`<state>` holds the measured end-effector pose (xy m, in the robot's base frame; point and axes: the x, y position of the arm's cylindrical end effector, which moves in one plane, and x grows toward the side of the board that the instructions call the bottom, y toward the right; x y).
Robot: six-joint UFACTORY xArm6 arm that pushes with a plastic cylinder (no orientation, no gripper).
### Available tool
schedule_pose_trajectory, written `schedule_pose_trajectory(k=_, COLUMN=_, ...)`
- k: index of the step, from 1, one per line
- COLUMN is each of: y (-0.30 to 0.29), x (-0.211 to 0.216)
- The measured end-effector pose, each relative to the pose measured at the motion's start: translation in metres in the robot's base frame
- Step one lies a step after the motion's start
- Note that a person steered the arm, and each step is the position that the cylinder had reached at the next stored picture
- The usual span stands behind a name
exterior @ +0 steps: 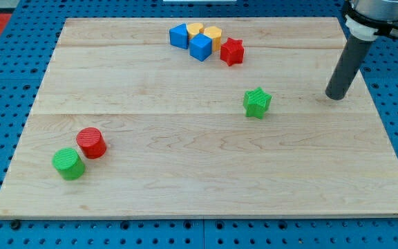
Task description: Push the green star into the red circle and green circle
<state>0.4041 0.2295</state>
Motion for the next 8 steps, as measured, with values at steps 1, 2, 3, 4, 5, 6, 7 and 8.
schedule_pose_trajectory(k=1, y=-0.023, x=-0.021)
schedule_pose_trajectory(k=2, y=-0.063, x=-0.021)
schedule_pose_trajectory(k=3, y=-0.080, x=-0.020)
schedule_pose_trajectory(k=4, y=-0.108, x=-0.010)
schedule_pose_trajectory(k=5, y=-0.125, x=-0.005)
schedule_pose_trajectory(k=6, y=-0.136, x=0.010)
schedule_pose_trajectory(k=7, y=-0.149, x=0.033)
schedule_pose_trajectory(k=8, y=-0.164, x=0.057)
